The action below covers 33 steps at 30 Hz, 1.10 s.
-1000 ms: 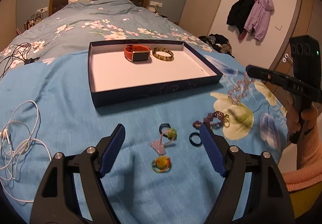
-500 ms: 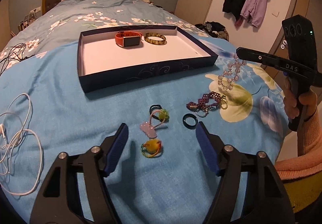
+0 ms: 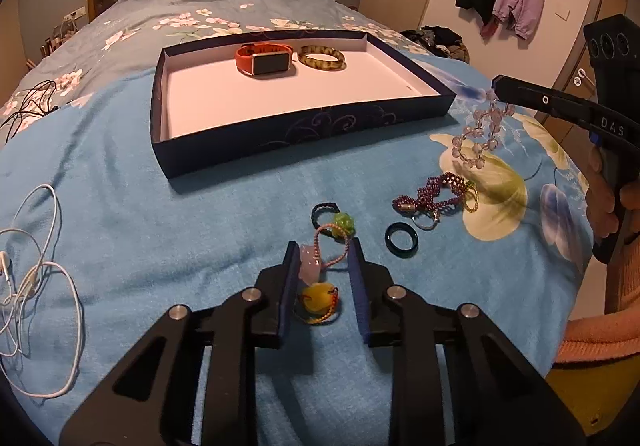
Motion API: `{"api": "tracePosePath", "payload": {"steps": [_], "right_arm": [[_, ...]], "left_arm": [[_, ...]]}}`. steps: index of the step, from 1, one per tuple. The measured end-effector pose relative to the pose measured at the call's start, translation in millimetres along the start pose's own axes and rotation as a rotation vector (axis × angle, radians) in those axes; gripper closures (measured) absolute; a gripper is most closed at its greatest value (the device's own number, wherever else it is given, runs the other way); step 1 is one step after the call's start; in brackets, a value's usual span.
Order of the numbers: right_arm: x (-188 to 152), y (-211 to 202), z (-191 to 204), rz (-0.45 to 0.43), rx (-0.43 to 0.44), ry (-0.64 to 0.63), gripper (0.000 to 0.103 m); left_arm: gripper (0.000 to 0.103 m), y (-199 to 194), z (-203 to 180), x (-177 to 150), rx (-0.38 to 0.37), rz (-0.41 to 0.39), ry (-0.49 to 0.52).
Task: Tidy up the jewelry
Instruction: 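Grasp and lift the pink pendant chain with the left tool, then carry both pieces into the tray and open the right tool to drop the crystal bracelet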
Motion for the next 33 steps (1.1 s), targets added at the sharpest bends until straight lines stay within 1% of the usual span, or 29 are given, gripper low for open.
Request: {"api": "tracePosePath", "payload": {"steps": [5, 10, 17, 22, 33], "right_arm": [[4, -3, 4, -0.011, 0.007, -0.011, 0.095], [10, -6, 5, -0.028, 0.008, -0.014, 0.095], [23, -13, 7, -0.052, 0.015, -0.029, 0.095], [35, -12, 6, -0.067, 0.023, -0.027, 0.095], [59, -8, 2, -0.09, 0.023, -0.033, 0.095]], "left_arm": [[0.079, -4, 1, 1, -0.004, -0.009, -0.01], [0.079, -14, 1, 6, -0.023, -0.039, -0.011], [0.079, -34, 0, 23, -0.05, -0.091, -0.011], [0.079, -41, 2, 38, -0.077, -0.11, -0.023], [0.079, -55, 7, 70, -0.028, -0.169, -0.008]]}}
Point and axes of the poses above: each gripper's, at about its wrist camera, not at the fingertips, and y roughly the way its jaws point, z to its left, x to its top, the point moved 10 cm from there along y, roughly the way its jaws point, and after that the axes turned 15 degrees about z, right-handed, at the moved point
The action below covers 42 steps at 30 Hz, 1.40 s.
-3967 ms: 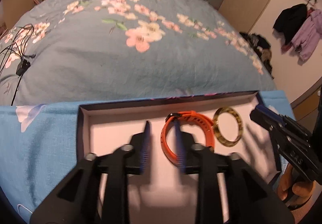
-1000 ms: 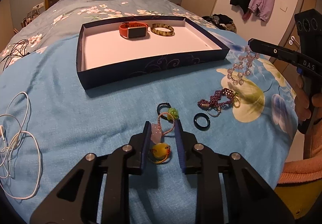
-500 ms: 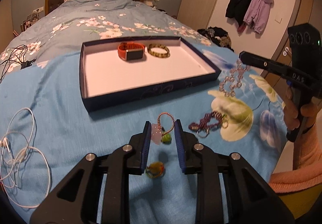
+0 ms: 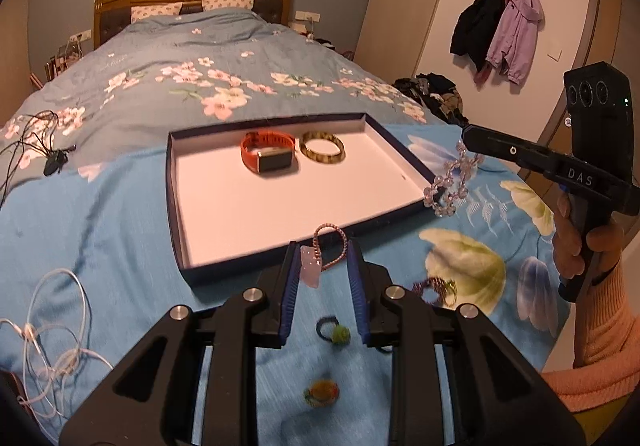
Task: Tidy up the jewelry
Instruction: 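Carry both pieces into the tray and open the right tool to drop the crystal bracelet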
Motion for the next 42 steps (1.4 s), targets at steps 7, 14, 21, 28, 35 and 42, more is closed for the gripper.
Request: {"api": "tracePosePath", "payload": {"steps": [7, 14, 21, 28, 35, 42], "right_arm": [[16, 12, -12, -0.001, -0.012, 0.022, 0.095], [32, 31, -26, 0.011, -0.012, 0.052, 0.095], [43, 57, -38, 0.039, -0.008, 0.088, 0.095], [49, 77, -45, 0.059, -0.01, 0.116, 0.095], [50, 95, -42, 0.09, 0.007, 0.114, 0.095], [50, 107, -46, 0.114, -0.008, 0.112, 0.095]], "left_arm": [[0.079, 6, 3, 25, 0.02, -0.021, 0.005], [0.079, 23, 10, 50, 0.039, -0.009, -0.006], [0.079, 48, 21, 63, 0.036, 0.036, -0.033], [0.078, 68, 26, 71, 0.041, 0.066, -0.048], [0.078, 91, 35, 75, 0.065, 0.108, -0.07], [0.078, 111, 43, 77, 0.084, 0.145, -0.087]]}}
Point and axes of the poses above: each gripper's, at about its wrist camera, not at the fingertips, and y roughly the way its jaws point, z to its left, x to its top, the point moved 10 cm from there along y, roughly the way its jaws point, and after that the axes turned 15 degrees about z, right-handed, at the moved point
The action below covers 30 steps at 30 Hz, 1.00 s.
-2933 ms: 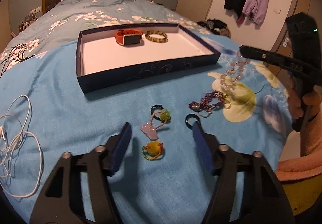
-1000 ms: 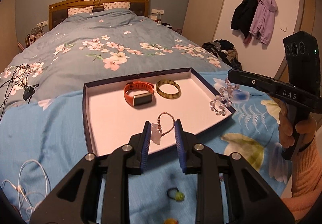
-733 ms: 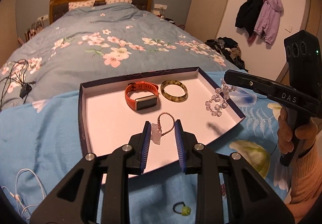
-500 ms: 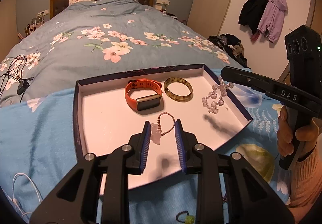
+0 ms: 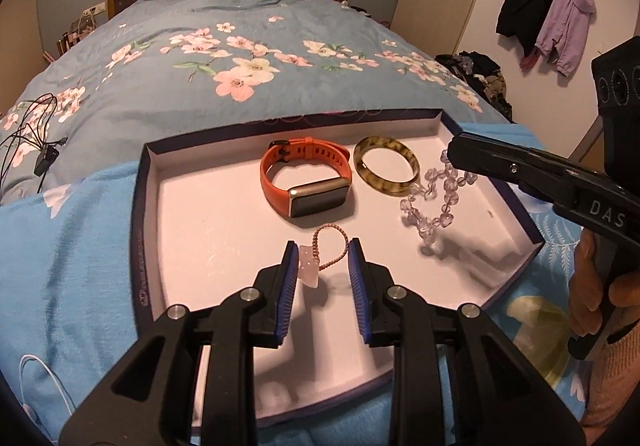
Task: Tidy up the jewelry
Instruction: 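Carry both pieces into the tray and open the right tool to drop the crystal bracelet, then open the left tool to release the pink pendant in the tray and withdraw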
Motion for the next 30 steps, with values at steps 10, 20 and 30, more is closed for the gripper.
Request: {"api": "tracePosePath", "payload": {"steps": [10, 20, 30], "right_arm": [[-5, 11, -13, 0.034, -0.033, 0.028, 0.093], [-10, 12, -22, 0.057, -0.064, 0.043, 0.091], [-26, 11, -18, 0.1, -0.079, 0.007, 0.075]], "left_arm": [[0.076, 17, 4, 5, 0.003, 0.023, -0.013], [0.064, 21, 6, 8, -0.015, 0.026, -0.031], [0.048, -7, -1, 10, -0.029, -0.057, -0.009]]}}
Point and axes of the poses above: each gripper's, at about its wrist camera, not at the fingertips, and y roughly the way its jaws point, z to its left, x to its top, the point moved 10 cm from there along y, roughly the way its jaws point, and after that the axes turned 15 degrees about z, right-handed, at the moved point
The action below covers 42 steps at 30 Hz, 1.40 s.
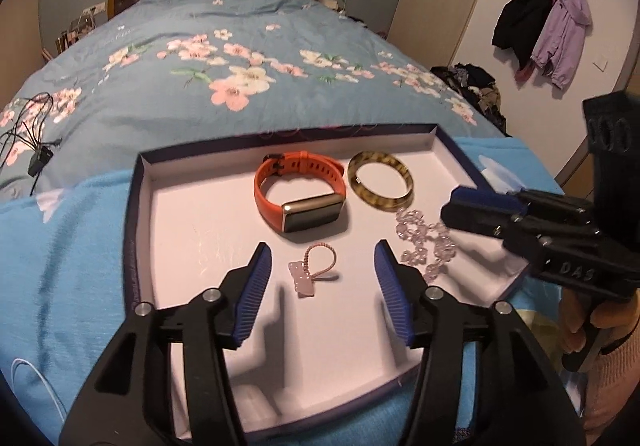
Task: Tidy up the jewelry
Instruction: 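Open the left tool to release the pink pendant in the tray and withdraw, then lower the right tool onto the dark red beaded bracelet and close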
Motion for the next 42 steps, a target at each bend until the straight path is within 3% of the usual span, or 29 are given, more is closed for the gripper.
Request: {"api": "tracePosePath", "payload": {"steps": [5, 7, 10, 15, 19, 24, 29, 36, 39, 42], "right_arm": [[-9, -14, 0, -0.02, 0.008, 0.005, 0.071], [-13, -24, 2, -0.04, 0.009, -0.004, 0.064], [-24, -40, 9, -0.067, 0.008, -0.03, 0.063], [-55, -56, 22, -0.067, 0.028, -0.072, 0.063], [-85, -58, 33, -0.03, 0.074, -0.101, 0.062], [-118, -50, 43, 0.026, 0.064, -0.135, 0.062], [-132, -41, 49, 0.055, 0.057, -0.144, 0.062], [-140, -24, 60, 0.101, 0.031, -0.184, 0.064], [-143, -19, 61, 0.117, 0.008, -0.196, 0.073], [-146, -16, 61, 0.129, 0.013, -0.198, 0.076]], "left_arm": [[0.04, -28, -2, -6, 0.019, -0.062, 0.013], [0.038, -44, -3, -11, 0.027, -0.092, 0.022], [0.029, -63, -3, -21, 0.039, -0.128, 0.036], [0.027, -90, -4, -54, 0.062, -0.156, 0.058], [0.027, -95, -2, -87, 0.075, -0.133, 0.067], [0.027, -95, 8, -120, 0.101, -0.106, 0.035], [0.027, -92, 3, -149, 0.082, -0.079, 0.047], [0.027, -89, -10, -166, 0.073, -0.056, 0.071], [0.027, -90, -10, -169, 0.066, -0.053, 0.068], [0.027, -90, -10, -170, 0.064, -0.052, 0.067]]}}
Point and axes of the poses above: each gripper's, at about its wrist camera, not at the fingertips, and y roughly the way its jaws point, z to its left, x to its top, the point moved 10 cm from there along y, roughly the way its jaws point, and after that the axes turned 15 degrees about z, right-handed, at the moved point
